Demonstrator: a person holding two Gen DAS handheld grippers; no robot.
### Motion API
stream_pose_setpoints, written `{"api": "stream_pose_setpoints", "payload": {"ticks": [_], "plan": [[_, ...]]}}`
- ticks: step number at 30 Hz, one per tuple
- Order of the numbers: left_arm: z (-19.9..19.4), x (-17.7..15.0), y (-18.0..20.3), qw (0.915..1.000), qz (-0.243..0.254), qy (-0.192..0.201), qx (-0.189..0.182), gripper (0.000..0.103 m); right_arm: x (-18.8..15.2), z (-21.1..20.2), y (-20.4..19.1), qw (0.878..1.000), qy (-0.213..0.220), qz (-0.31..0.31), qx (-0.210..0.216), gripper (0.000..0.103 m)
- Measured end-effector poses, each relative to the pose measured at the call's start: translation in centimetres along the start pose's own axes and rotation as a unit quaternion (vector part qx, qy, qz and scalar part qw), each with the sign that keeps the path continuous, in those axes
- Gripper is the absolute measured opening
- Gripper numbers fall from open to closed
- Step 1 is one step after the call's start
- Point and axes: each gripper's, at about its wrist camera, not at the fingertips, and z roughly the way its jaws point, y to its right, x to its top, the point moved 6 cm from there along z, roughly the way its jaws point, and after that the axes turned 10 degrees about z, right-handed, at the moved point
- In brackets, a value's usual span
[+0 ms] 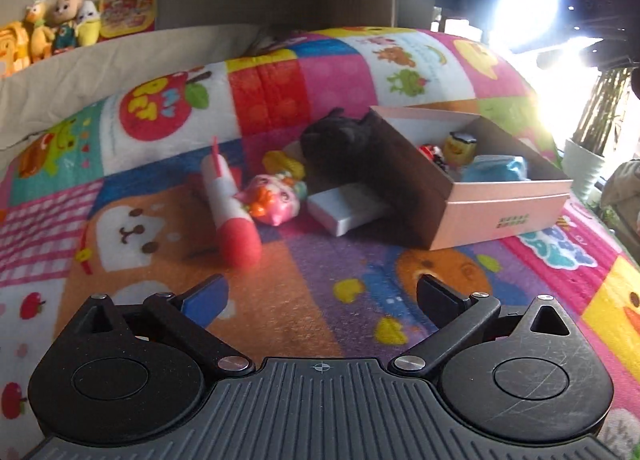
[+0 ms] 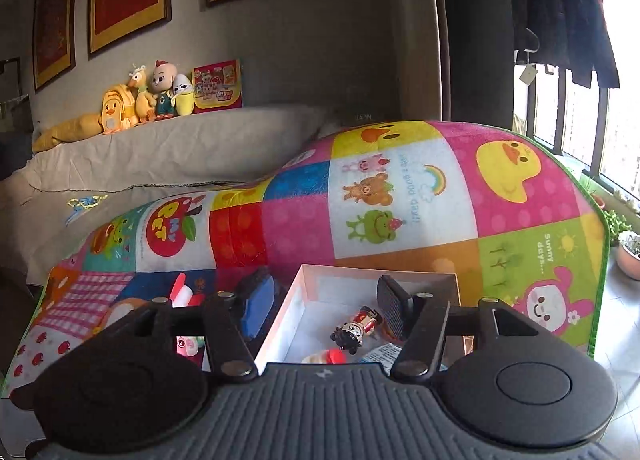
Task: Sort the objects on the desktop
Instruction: 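Carry the packet into the pink box with the left tool while the right tool drops the bottle inside, then grasp the black plush toy with the right tool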
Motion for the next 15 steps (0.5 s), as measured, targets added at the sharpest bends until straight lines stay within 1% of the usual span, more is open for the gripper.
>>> {"api": "stream_pose_setpoints", "payload": {"ticks": [2, 5, 7, 8, 9, 11, 12, 13, 15], "plan": [[0.1, -0.2, -1.0, 0.9998, -0.011, 0.004, 0.015, 0.103, -0.7, 1.0, -1.0, 1.0, -0.015, -0.016, -0.003, 0.058], [0.4, -0.5, -2.0, 0.9992, -0.037, 0.009, 0.015, 0.103, -1.6, 3.2, -3.2, 0.998, -0.043, -0.046, 0.002, 0.058], [0.8, -0.9, -2.1, 0.999, -0.042, 0.008, 0.012, 0.103, -1.8, 5.5, -4.9, 0.996, -0.071, -0.057, 0.013, 0.058], [1.1, -1.3, -2.0, 0.9991, -0.041, 0.004, 0.008, 0.103, -1.9, 7.1, -6.1, 0.994, -0.091, -0.065, 0.016, 0.06], [1.2, -1.4, -2.0, 0.999, -0.045, -0.002, 0.001, 0.103, -1.9, 8.6, -7.0, 0.992, -0.105, -0.073, 0.015, 0.066], [1.0, -1.5, -2.3, 0.9985, -0.054, 0.008, -0.005, 0.103, -2.1, 12.1, -8.8, 0.988, -0.113, -0.107, -0.006, 0.071], [1.0, -1.6, -2.4, 0.9981, -0.06, 0.009, -0.009, 0.103, -2.2, 13.6, -9.7, 0.985, -0.108, -0.135, -0.02, 0.071], [1.0, -1.6, -2.5, 0.9978, -0.065, 0.01, -0.012, 0.103, -2.4, 15.1, -10.6, 0.98, -0.098, -0.167, -0.038, 0.071], [1.0, -1.7, -2.7, 0.9969, -0.076, 0.012, -0.016, 0.103, -3.0, 17.9, -12.1, 0.97, -0.096, -0.217, -0.056, 0.071]]}}
